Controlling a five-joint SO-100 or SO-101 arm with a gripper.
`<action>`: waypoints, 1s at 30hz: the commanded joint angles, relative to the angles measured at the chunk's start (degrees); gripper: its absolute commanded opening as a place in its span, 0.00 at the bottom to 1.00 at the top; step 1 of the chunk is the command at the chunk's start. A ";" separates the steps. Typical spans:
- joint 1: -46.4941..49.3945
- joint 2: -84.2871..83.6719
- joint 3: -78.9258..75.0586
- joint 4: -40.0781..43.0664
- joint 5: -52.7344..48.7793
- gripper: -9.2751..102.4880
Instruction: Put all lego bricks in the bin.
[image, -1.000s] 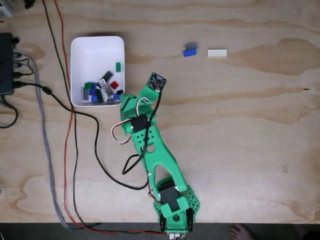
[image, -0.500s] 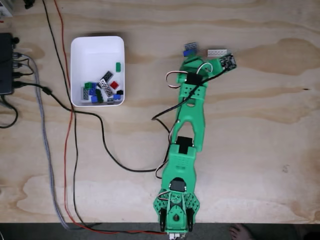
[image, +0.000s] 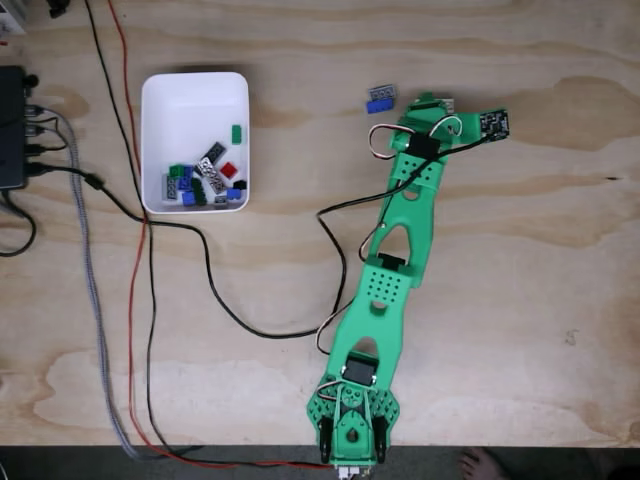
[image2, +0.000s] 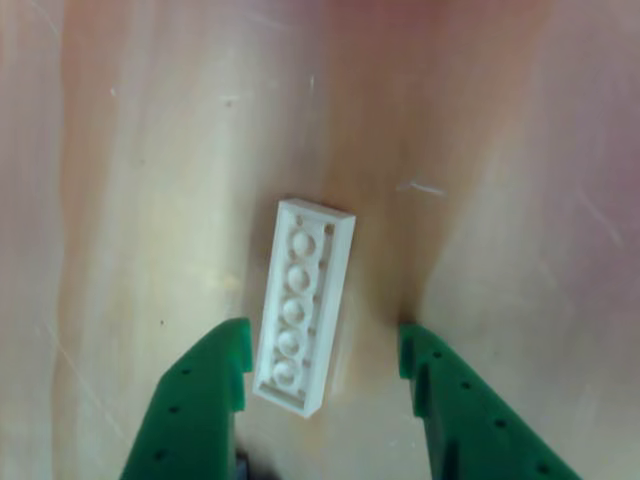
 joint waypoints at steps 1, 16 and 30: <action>1.67 -1.14 -6.94 -0.09 -2.72 0.18; 2.37 11.78 12.30 -3.60 -8.09 0.08; 0.97 18.19 12.48 -10.46 -5.45 0.26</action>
